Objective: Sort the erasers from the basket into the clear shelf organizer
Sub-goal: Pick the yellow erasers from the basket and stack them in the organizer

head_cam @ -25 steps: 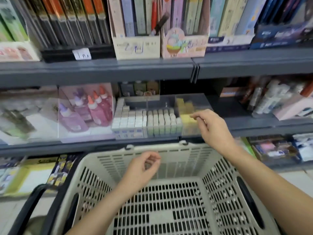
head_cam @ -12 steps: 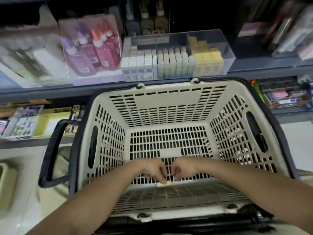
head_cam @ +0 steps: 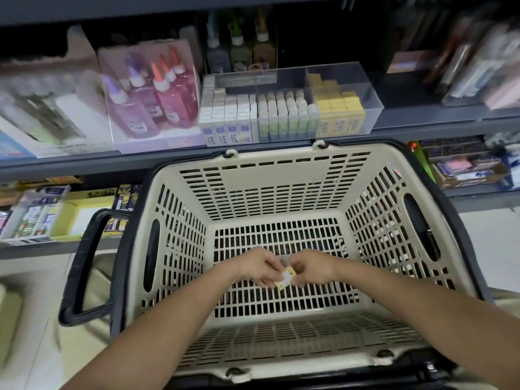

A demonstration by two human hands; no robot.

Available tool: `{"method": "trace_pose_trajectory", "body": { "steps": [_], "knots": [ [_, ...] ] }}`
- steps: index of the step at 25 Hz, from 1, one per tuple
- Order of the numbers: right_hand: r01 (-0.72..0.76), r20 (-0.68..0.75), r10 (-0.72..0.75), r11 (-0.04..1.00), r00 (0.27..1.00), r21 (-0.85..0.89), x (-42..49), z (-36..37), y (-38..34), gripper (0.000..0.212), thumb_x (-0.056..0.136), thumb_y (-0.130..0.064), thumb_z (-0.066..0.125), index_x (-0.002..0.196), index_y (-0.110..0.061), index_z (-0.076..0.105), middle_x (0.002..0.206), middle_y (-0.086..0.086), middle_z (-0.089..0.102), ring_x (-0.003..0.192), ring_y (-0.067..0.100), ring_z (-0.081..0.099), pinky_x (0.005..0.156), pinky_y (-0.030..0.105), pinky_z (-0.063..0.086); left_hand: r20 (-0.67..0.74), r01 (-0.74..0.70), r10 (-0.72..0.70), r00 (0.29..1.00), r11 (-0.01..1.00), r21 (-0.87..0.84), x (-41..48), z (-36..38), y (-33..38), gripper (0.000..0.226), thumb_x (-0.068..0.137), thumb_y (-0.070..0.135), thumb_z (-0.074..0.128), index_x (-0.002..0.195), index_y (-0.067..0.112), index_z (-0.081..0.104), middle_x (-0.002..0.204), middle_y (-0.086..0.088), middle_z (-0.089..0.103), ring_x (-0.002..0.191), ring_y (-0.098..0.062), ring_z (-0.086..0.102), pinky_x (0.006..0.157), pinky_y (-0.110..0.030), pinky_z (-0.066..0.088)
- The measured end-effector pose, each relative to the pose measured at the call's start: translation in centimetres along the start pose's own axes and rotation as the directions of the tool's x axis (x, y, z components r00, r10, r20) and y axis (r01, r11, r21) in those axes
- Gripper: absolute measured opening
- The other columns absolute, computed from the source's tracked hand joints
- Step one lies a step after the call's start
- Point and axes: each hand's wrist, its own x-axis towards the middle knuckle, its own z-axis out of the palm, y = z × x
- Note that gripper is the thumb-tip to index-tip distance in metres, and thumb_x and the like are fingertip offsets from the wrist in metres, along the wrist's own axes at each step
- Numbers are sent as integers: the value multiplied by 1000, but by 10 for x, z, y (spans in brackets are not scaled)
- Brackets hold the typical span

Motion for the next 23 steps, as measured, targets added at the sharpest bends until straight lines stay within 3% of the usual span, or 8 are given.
{"method": "trace_pose_trajectory", "body": {
  "steps": [3,5,7,9,11,15,19,23],
  "knots": [
    [10,-147,17,983,989,181,-5,-19,-3,18,84,-10,66,102,-10,64,85,1,66,70,7,60,66,20,50,-118,-72,53,992,984,-161,-3,-10,13,22,84,9,65,106,8,64,88,-3,67,69,-6,64,59,-15,51],
    [67,-256,28,932,966,355,-12,-36,-8,17,86,-15,64,101,-8,64,77,1,66,65,6,62,61,18,49,-288,-193,138,948,966,-172,-4,-14,23,17,84,12,67,101,11,65,82,1,66,67,-5,62,59,-16,51],
    [153,-352,27,869,936,471,-23,-54,-16,11,90,-25,60,96,-16,63,74,2,68,61,7,63,57,16,48,-505,-318,297,810,947,46,-7,-17,37,8,83,25,69,90,25,66,83,12,64,67,2,60,62,-14,47],
    [242,-417,-1,816,909,525,-33,-71,-23,12,91,-27,57,97,-19,64,78,2,70,65,7,64,56,15,47,-598,-386,435,673,896,218,-10,-19,52,12,81,30,70,91,32,64,90,17,61,71,4,60,67,-12,46],
    [292,-458,-27,803,889,519,-42,-84,-28,12,91,-18,57,101,-19,64,84,1,71,69,5,65,58,14,46,-635,-450,450,628,876,176,-14,-23,65,21,78,29,72,94,38,60,100,15,59,72,2,61,72,-17,50],
    [360,-477,-88,778,874,516,-56,-100,-32,34,83,5,60,106,-20,58,91,-1,70,75,8,65,65,15,47,-619,-470,348,705,882,-40,-17,-38,82,29,79,20,72,105,26,59,98,6,64,81,-10,62,80,-33,55],
    [409,-530,-89,746,843,525,-63,-114,-34,27,86,2,58,111,-9,59,87,3,70,77,9,65,66,19,48,-621,-502,428,657,862,63,-23,-44,103,23,78,18,73,86,37,61,83,13,64,75,-4,58,76,-22,51],
    [481,-685,-99,783,722,394,-76,-148,-39,17,85,-3,61,101,-6,65,80,6,70,67,7,66,58,16,51,-679,-546,497,540,821,166,-30,-59,139,19,78,25,71,86,38,61,83,14,65,76,2,58,71,-11,47]
  ]
}}
